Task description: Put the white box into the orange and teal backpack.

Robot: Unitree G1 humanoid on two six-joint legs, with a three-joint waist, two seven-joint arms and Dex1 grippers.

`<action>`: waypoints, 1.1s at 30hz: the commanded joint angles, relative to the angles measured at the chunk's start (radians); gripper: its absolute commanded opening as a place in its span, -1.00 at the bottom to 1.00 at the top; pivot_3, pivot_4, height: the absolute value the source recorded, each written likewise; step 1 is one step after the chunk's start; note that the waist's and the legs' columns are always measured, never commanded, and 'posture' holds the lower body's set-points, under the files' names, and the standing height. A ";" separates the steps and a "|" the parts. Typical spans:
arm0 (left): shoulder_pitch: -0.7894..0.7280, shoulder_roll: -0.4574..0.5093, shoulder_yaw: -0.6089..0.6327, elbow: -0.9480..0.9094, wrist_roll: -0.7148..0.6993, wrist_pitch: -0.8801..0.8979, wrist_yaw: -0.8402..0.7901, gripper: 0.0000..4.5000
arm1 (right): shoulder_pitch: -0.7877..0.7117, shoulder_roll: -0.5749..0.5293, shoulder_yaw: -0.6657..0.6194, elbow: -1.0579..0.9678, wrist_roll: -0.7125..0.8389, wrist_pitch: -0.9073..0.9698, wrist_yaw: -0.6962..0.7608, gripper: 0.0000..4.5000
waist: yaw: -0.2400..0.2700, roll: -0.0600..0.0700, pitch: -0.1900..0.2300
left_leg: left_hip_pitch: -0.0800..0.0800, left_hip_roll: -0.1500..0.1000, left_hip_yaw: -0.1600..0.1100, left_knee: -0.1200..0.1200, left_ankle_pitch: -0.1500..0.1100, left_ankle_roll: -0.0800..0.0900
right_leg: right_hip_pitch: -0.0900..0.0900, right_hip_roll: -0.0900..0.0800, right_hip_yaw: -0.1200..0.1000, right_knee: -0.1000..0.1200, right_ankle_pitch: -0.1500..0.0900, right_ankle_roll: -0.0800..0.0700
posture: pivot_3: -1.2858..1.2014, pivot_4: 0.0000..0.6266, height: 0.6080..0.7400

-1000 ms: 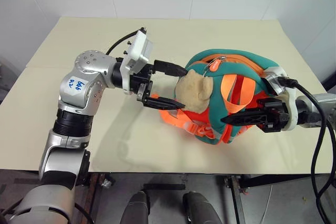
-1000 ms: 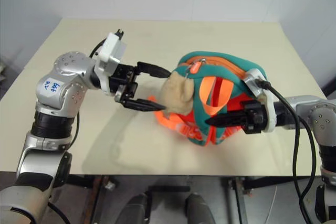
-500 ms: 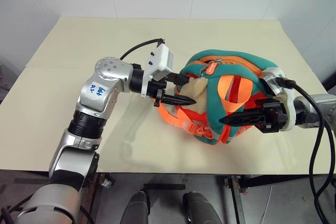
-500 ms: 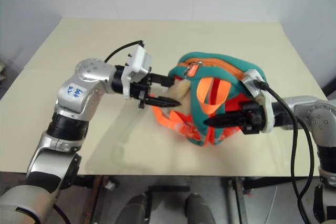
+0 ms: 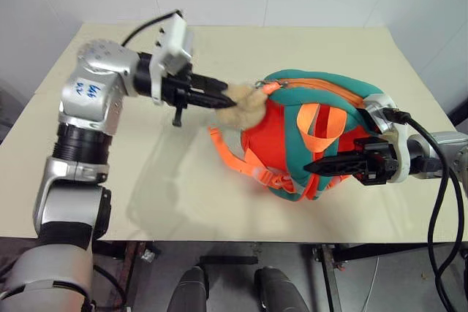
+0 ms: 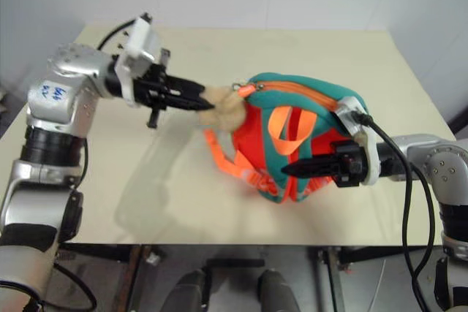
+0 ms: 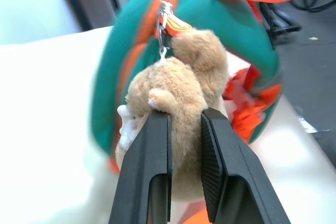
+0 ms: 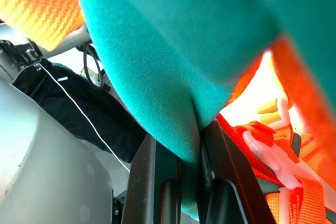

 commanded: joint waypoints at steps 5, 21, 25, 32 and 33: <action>-0.098 0.027 0.020 0.345 0.110 -0.181 -0.017 -0.72 | 0.007 -0.007 -0.038 -0.017 0.031 0.004 -0.002 -0.99 | -0.002 0.000 0.000 | 0.000 0.000 0.000 -0.002 0.000 0.000 | -0.001 0.000 0.000 0.000 0.000 0.000 | 0.03 -0.52 1.00; -0.058 -0.151 -0.027 0.767 0.319 -0.281 0.119 -0.72 | 0.057 -0.033 -0.124 -0.069 0.111 0.060 -0.056 -0.99 | 0.001 0.000 0.000 | -0.005 0.000 0.001 -0.001 0.000 0.000 | -0.007 0.000 0.000 0.003 0.000 0.000 | 0.03 -0.52 1.00; 0.004 -0.209 -0.046 0.779 0.358 -0.296 0.132 -0.72 | 0.063 -0.031 -0.132 -0.074 0.126 0.063 -0.070 -0.99 | 0.003 0.001 0.000 | -0.005 0.000 0.001 -0.001 0.000 0.000 | -0.007 -0.001 0.000 0.003 0.000 0.000 | 0.03 -0.52 1.00; 0.143 -0.185 -0.070 0.639 0.370 -0.387 0.013 -0.72 | 0.081 -0.003 -0.111 -0.089 0.028 -0.060 -0.109 -0.99 | 0.002 0.002 -0.002 | 0.001 0.000 0.000 -0.001 0.000 0.000 | 0.000 -0.001 0.000 0.002 0.000 0.000 | 0.03 -0.52 1.00; 0.169 -0.165 -0.053 0.591 0.354 -0.405 0.010 -0.72 | 0.100 -0.001 -0.104 -0.106 -0.020 -0.123 -0.113 -0.99 | 0.001 0.002 -0.002 | 0.005 0.000 0.001 -0.002 0.000 0.000 | 0.004 -0.001 0.000 0.000 0.000 0.000 | 0.03 -0.52 1.00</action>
